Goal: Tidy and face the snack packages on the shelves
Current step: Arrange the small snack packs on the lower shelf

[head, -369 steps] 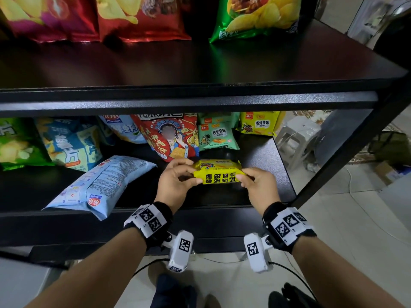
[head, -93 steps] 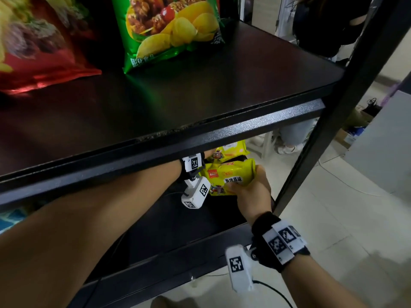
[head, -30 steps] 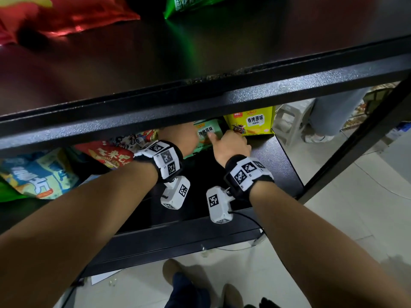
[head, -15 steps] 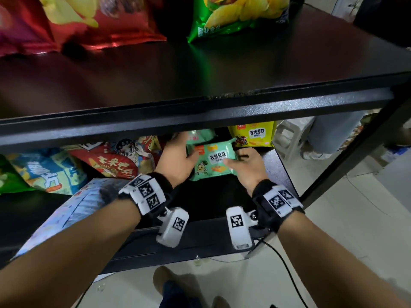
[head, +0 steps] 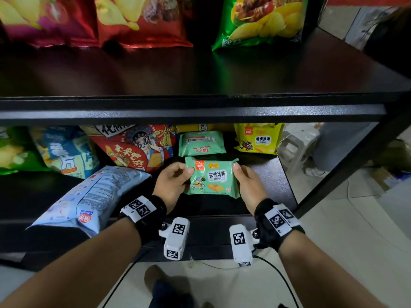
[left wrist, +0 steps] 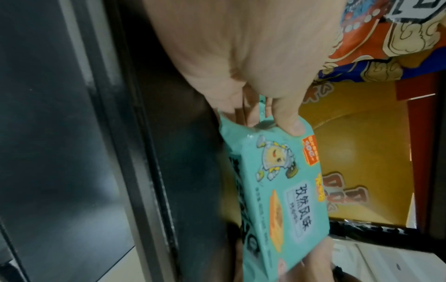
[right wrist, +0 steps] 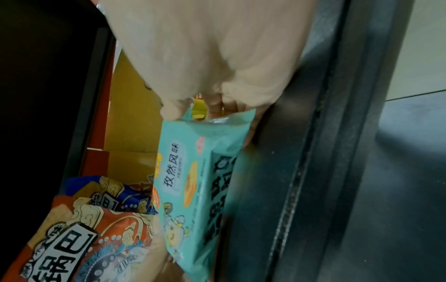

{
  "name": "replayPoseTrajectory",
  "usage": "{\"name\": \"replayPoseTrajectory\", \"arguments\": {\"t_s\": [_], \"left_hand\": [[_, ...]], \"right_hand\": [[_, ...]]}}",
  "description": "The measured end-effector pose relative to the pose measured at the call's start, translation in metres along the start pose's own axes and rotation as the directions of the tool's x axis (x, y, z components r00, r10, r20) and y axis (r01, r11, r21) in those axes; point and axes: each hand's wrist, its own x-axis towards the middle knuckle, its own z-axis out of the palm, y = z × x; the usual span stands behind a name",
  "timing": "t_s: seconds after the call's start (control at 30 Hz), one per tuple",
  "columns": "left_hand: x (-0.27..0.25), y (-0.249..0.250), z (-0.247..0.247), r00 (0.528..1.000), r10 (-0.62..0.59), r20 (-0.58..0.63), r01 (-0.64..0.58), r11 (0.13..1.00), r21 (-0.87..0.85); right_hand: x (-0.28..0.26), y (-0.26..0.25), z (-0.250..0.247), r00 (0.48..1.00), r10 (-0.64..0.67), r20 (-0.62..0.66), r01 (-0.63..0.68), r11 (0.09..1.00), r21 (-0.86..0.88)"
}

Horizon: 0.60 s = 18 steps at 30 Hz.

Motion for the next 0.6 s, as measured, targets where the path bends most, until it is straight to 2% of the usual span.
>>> {"name": "replayPoseTrajectory", "arguments": {"t_s": [0.13,0.27,0.37,0.6], "left_hand": [[-0.001,-0.001,-0.001,1.000,-0.015,0.027,0.016,1.000,-0.025],[-0.002,-0.002,-0.002,1.000,0.001,0.005,0.000,0.999,-0.041],[-0.007,0.000,0.003,1.000,-0.005,0.000,0.005,0.999,-0.047],[-0.009,-0.001,0.008,0.992,0.054,-0.111,-0.047,0.997,0.067]], "right_hand": [[0.001,0.002,0.004,0.999,-0.044,-0.018,0.043,0.996,-0.073],[-0.002,0.007,0.005,0.996,-0.088,-0.012,0.086,0.990,-0.108],[-0.005,0.008,0.005,0.991,-0.125,-0.057,0.116,0.984,-0.139],[-0.005,0.010,0.013,0.948,-0.277,-0.159,0.214,0.919,-0.330]]}}
